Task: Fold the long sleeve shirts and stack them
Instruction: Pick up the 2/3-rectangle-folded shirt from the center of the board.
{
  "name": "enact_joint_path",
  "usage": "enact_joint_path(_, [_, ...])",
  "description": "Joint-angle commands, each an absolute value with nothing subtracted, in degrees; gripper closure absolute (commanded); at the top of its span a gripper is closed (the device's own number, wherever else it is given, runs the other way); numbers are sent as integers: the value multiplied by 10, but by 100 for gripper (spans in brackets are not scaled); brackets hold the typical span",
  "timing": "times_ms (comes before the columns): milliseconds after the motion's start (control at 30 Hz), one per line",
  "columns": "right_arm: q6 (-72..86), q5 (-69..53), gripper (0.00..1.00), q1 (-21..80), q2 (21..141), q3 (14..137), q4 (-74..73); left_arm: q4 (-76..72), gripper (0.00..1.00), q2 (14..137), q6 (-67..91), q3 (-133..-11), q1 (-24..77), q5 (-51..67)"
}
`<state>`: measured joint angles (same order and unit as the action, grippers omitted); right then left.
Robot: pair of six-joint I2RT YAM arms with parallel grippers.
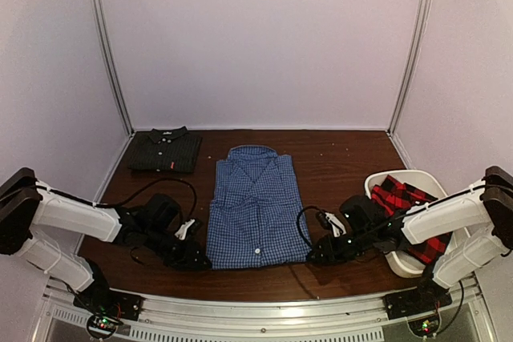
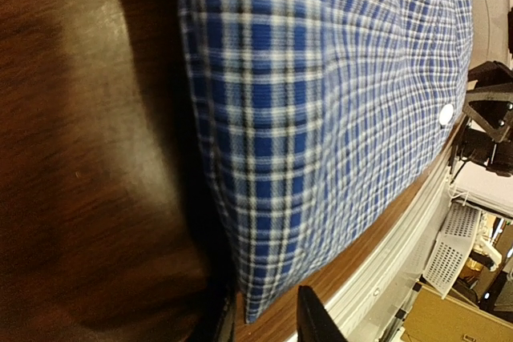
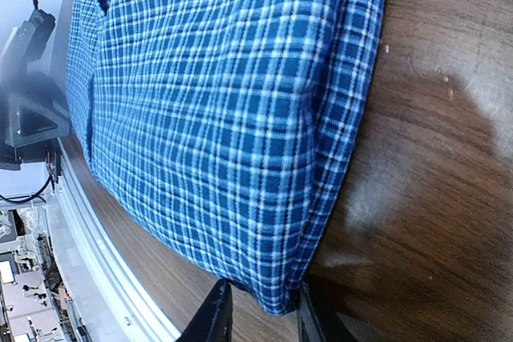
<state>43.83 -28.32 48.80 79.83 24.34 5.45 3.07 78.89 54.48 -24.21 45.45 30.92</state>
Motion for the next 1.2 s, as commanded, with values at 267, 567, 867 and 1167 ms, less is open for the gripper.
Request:
enact_joint_path(267, [444, -254, 83, 500, 780, 219, 42, 22, 89, 811, 564, -252, 459, 291])
enact_joint_path(567, [428, -235, 89, 500, 788, 238, 53, 27, 98, 814, 564, -262, 458, 286])
enact_joint_path(867, [406, -214, 100, 504, 732, 247, 14, 83, 100, 744, 557, -284, 459, 241])
enact_joint_path(1167, [381, -192, 100, 505, 659, 316, -53, 173, 100, 677, 526, -364, 459, 200])
